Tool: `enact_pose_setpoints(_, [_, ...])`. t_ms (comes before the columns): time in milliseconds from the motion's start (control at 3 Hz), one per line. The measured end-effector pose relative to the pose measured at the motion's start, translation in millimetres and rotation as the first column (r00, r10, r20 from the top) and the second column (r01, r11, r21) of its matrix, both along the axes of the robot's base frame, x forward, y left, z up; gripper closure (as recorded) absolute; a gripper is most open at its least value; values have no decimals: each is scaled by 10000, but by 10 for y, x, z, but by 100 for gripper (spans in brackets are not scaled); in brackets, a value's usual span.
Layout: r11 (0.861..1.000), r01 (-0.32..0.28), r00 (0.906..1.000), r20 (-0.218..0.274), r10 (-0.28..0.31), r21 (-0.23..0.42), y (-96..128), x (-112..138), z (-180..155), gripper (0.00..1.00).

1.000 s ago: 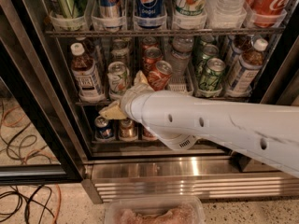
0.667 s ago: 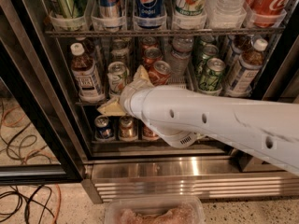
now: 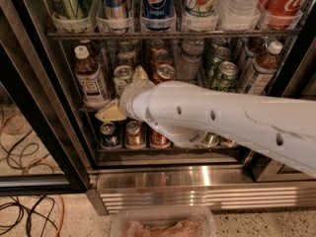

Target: Pick 7up can from middle shelf of fridge

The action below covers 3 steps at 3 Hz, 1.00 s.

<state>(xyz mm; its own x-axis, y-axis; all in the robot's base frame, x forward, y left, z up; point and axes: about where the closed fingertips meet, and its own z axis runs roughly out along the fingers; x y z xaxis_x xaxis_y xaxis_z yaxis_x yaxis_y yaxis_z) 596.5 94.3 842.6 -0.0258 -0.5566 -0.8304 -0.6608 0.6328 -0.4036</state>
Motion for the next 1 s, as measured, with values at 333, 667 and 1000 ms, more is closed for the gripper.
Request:
enact_pose_setpoints(333, [9990,-430,9989,-177,433,148,157,-18,-6,0])
enact_pose_setpoints(667, [9989,-445,9988,-183,448,153,161,-20,-5,0])
enact_pose_setpoints(1000, [9989,-445,9988,-182,448,153,161,-20,-5,18])
